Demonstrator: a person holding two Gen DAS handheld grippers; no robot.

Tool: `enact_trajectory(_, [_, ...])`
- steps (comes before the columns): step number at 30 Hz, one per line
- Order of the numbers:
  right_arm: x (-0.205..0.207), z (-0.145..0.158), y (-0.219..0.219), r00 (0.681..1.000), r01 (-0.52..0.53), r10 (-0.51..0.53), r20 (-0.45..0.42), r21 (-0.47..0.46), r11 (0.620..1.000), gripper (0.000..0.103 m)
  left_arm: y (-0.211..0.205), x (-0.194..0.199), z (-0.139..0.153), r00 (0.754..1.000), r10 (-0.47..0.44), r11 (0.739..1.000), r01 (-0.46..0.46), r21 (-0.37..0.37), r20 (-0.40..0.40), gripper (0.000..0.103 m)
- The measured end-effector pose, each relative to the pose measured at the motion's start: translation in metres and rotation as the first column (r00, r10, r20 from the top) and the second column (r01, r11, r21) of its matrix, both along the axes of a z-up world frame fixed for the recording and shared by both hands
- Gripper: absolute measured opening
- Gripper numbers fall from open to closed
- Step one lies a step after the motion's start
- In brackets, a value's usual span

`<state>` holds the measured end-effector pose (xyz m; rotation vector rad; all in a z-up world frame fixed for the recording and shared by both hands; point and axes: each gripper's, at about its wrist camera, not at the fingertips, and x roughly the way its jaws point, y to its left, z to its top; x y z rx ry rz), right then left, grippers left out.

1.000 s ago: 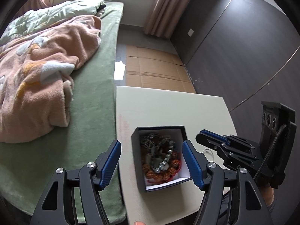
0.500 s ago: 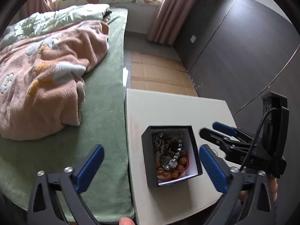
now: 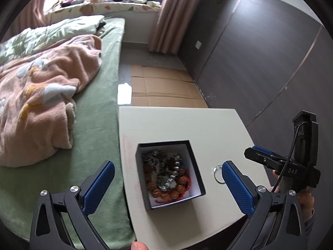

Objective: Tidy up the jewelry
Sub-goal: 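Grasp the silver hoop on the table with the left gripper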

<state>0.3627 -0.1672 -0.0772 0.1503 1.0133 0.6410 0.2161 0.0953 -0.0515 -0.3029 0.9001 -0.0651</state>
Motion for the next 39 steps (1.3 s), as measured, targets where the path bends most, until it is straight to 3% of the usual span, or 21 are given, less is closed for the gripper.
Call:
enact_trajectory(8, [-0.008,-0.005,-0.033,0.997,0.081,-0.081,-0.008,-0.05,0.995,0.103,-0.038,0.008,-0.005,0.995,-0.087,0.995,0.089,0.051,-0.044,0.103])
enact_trajectory(12, [-0.009,-0.007,-0.055,0.991,0.129,-0.129,-0.046,-0.005,0.992,0.103,-0.061,0.013,-0.005,0.99,-0.129,0.988,0.133,0.084,-0.058,0.103])
enact_trajectory(17, [-0.013,-0.011,-0.079,0.981,0.189,-0.188,-0.052,0.011,0.982,0.103,-0.093,0.022,-0.002,0.978,-0.199,0.965,0.208,0.162,-0.066,0.102])
enact_trajectory(19, [-0.014,-0.01,-0.089,0.975,0.218,-0.216,-0.054,0.029,0.976,0.103,-0.109,0.028,-0.002,0.967,-0.243,0.943,0.254,0.214,-0.074,0.102])
enact_trajectory(22, [-0.018,-0.014,-0.104,0.964,0.261,-0.258,-0.065,0.045,0.964,0.103,-0.128,0.034,-0.004,0.95,-0.301,0.911,0.314,0.269,-0.089,0.093])
enact_trajectory(27, [-0.031,-0.02,-0.136,0.938,0.342,-0.332,-0.1,0.117,0.932,0.103,-0.151,0.047,-0.019,0.916,-0.375,0.871,0.4,0.285,-0.14,0.076])
enact_trajectory(30, [-0.031,-0.017,-0.142,0.931,0.363,-0.355,-0.086,0.108,0.925,0.103,-0.163,0.058,-0.035,0.891,-0.411,0.843,0.452,0.291,-0.192,0.066])
enact_trajectory(32, [-0.031,-0.018,-0.144,0.93,0.364,-0.356,-0.089,0.096,0.927,0.103,-0.167,0.066,-0.047,0.877,-0.423,0.837,0.475,0.272,-0.228,0.055])
enact_trajectory(37, [-0.027,-0.023,-0.15,0.921,0.38,-0.369,-0.121,0.084,0.921,0.103,-0.178,0.082,-0.069,0.848,-0.445,0.814,0.517,0.265,-0.286,0.049])
enact_trajectory(39, [-0.027,-0.025,-0.155,0.92,0.382,-0.369,-0.134,0.091,0.92,0.103,-0.182,0.088,-0.079,0.834,-0.451,0.8,0.536,0.271,-0.317,0.04])
